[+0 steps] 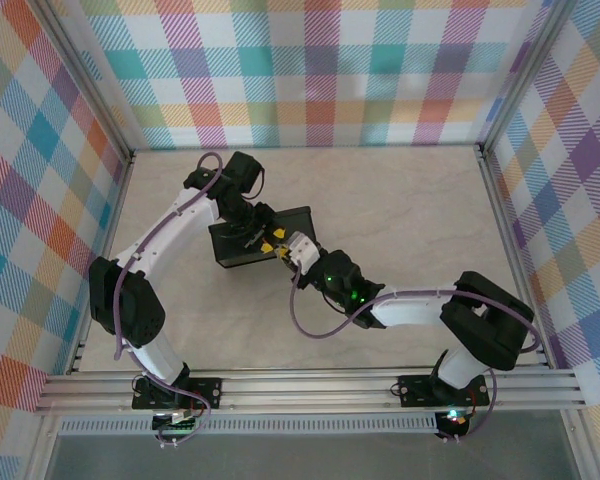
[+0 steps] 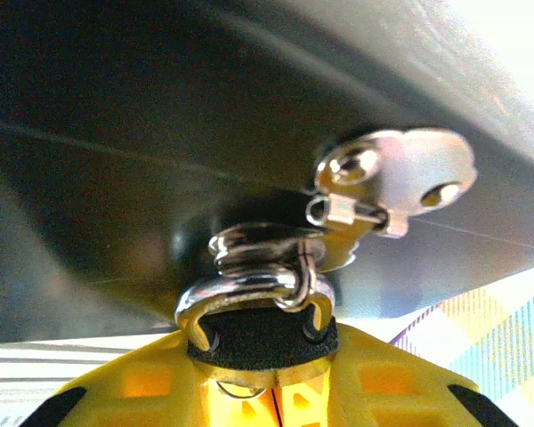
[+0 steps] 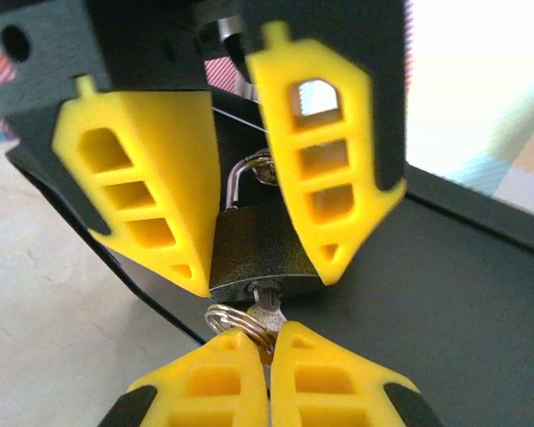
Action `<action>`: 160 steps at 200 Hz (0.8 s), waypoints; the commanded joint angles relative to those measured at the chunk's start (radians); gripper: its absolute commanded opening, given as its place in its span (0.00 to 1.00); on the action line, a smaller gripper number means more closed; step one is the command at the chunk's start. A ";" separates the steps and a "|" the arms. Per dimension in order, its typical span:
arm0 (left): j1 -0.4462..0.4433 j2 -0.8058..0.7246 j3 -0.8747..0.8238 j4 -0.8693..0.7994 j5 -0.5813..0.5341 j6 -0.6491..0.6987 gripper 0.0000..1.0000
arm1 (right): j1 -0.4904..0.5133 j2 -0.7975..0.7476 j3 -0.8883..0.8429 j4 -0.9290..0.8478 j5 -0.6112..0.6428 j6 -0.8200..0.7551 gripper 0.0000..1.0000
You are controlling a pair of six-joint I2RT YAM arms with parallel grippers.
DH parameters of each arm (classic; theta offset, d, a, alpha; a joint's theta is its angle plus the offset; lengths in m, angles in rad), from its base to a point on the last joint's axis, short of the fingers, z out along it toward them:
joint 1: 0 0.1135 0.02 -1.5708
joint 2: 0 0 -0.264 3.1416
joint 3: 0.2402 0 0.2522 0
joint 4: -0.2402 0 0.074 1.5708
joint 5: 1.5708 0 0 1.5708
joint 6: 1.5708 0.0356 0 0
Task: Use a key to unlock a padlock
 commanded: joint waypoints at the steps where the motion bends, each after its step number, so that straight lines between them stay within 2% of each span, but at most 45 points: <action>1: 0.004 -0.049 0.003 0.019 0.027 0.012 0.00 | 0.003 -0.040 0.006 -0.048 0.003 0.337 0.04; 38: 0.004 -0.051 0.012 0.014 0.016 0.014 0.00 | 0.004 -0.052 0.021 -0.079 -0.032 0.612 0.03; 97: 0.004 -0.048 0.031 0.003 -0.003 0.024 0.00 | -0.014 -0.090 0.078 -0.235 -0.144 0.853 0.05; 110: 0.004 -0.048 0.028 0.005 -0.001 0.024 0.00 | -0.018 -0.093 0.074 -0.213 -0.168 0.850 0.09; 153: 0.007 -0.040 0.053 -0.028 -0.031 0.071 0.00 | -0.042 -0.196 0.071 -0.420 -0.119 0.769 0.20; 160: 0.007 -0.039 0.051 -0.029 -0.027 0.077 0.00 | -0.051 -0.212 0.073 -0.452 -0.117 0.747 0.26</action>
